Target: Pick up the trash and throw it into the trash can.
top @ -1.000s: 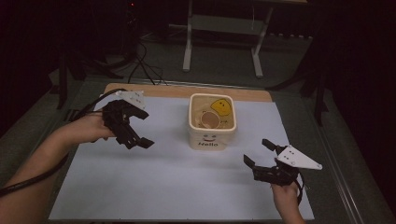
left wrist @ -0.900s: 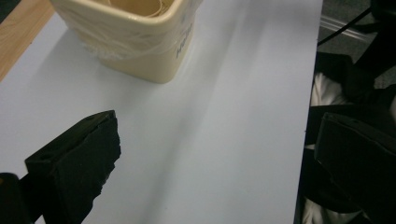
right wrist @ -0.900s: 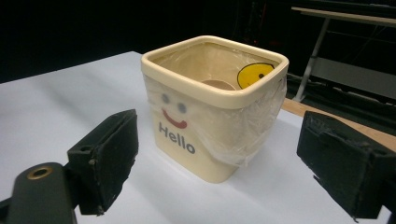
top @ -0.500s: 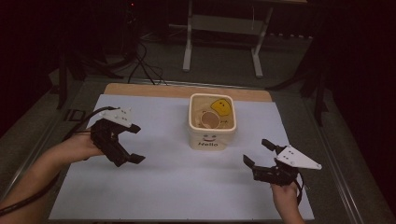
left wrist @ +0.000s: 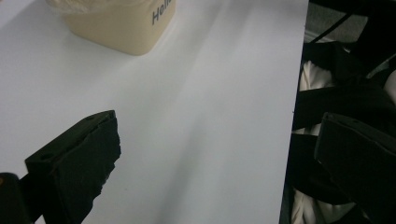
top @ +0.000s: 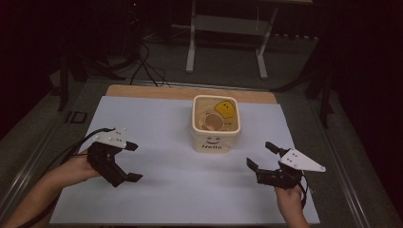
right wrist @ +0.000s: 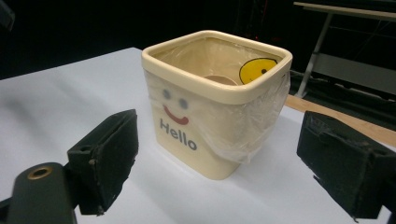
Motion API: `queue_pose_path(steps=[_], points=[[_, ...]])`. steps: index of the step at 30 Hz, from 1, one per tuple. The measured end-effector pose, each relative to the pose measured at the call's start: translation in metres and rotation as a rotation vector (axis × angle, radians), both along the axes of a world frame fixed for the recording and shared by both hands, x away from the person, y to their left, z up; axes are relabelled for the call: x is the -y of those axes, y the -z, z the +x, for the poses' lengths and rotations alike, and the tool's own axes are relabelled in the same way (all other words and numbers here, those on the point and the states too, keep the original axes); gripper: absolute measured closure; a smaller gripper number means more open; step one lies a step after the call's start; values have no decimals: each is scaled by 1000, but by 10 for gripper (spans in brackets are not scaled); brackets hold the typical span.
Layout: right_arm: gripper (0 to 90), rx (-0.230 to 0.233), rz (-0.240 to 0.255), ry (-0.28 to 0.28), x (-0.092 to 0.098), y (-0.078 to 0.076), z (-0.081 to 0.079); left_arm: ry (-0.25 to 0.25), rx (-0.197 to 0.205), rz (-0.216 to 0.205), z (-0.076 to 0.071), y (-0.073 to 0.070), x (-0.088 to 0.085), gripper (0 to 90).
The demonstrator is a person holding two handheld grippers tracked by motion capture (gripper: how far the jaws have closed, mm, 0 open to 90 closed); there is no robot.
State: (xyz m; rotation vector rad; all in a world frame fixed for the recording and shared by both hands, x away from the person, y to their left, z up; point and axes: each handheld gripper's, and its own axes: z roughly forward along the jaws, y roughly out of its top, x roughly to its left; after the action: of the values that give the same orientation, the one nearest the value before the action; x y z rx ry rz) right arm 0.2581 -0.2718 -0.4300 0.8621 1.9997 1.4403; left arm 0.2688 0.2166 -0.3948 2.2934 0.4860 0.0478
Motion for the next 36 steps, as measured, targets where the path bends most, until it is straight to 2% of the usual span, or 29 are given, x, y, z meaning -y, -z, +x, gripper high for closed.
queue_pose_path(steps=[8,12,14,16,17,20,25,36], points=[[126,-4,-1,-3,-1,1,1,-27,4,-39,-13,24,-4,10],[126,-7,-1,-4,-1,2,1,-43,-10,-55,-16,36,-4,9],[126,-6,-3,-3,-2,2,1,-52,-4,-52,-18,40,-3,10],[126,-6,-2,-4,-2,2,1,-55,-16,-30,-19,45,0,9],[126,-5,-3,-4,-2,2,1,-57,-8,-20,-20,48,1,10],[126,-7,-2,-4,-2,2,1,-61,-26,-51,-24,55,2,9],[126,-8,-5,-3,-1,2,1,-77,-14,-67,-29,66,3,9],[126,-9,-14,-7,-1,4,0,-174,38,-118,-29,74,-2,10]])
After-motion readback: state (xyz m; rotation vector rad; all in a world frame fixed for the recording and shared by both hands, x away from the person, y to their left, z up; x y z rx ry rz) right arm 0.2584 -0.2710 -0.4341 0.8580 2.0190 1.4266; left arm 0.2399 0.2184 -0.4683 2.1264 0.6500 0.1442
